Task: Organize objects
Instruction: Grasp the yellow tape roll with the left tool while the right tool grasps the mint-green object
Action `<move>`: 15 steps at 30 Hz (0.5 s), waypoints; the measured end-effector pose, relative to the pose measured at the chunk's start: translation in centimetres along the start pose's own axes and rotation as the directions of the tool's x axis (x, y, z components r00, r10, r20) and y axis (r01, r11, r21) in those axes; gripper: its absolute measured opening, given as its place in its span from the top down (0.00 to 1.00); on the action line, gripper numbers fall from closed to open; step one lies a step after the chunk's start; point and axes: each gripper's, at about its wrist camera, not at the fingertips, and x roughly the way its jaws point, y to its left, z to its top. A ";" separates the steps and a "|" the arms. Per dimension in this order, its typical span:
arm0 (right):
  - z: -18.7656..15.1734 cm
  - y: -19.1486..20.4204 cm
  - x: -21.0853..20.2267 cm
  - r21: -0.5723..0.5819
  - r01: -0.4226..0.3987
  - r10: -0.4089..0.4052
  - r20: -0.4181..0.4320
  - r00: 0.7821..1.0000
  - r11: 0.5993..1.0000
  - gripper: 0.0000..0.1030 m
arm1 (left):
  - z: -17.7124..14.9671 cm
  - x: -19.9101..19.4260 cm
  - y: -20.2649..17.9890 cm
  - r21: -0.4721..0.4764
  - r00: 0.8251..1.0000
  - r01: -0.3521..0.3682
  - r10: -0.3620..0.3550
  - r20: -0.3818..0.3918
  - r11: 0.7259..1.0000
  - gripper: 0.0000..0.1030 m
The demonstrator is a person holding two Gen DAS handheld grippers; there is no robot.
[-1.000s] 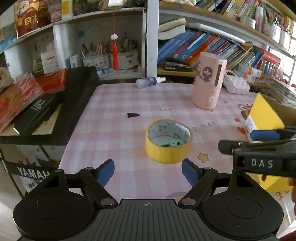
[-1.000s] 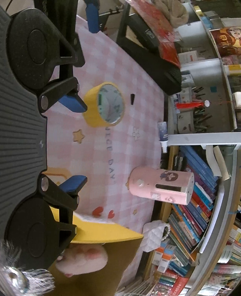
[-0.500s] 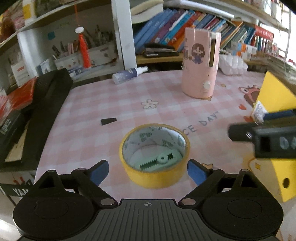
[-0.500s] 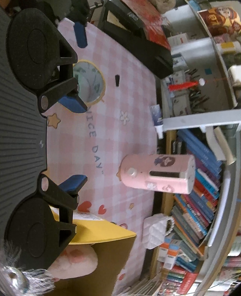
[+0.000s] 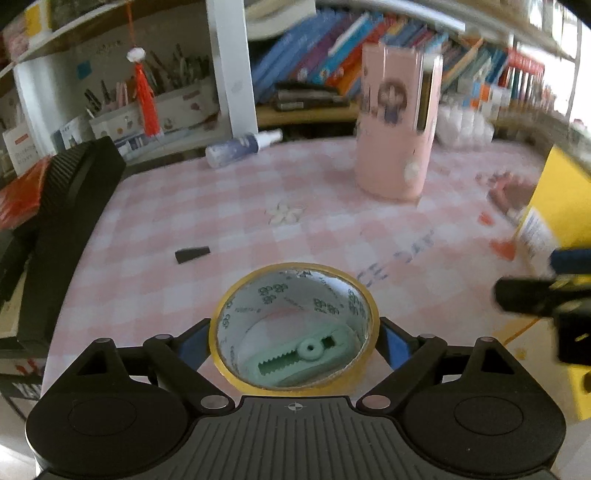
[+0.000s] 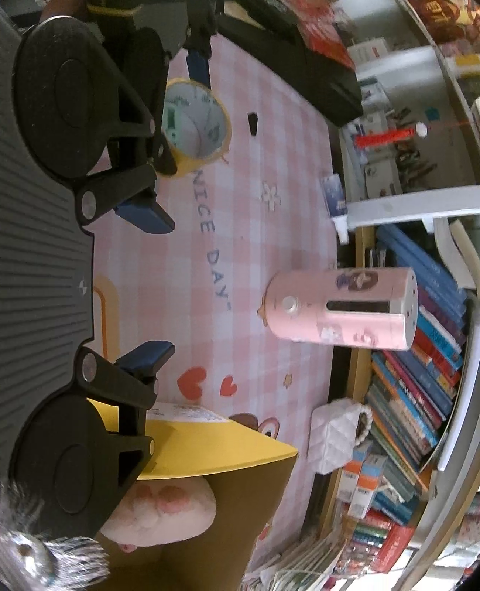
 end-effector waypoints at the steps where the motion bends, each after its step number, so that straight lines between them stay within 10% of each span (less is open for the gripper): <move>1: 0.0 0.0 -0.1 0.000 -0.002 0.002 0.004 1.000 1.000 0.36 | 0.1 -0.9 0.2 -0.016 1.000 0.010 -0.010 0.028 1.000 0.11; 15: -0.3 4.4 1.0 -0.102 -0.133 0.136 0.022 0.990 0.986 0.27 | -2.5 -10.3 7.5 -0.328 0.981 -0.098 0.146 0.127 0.940 0.11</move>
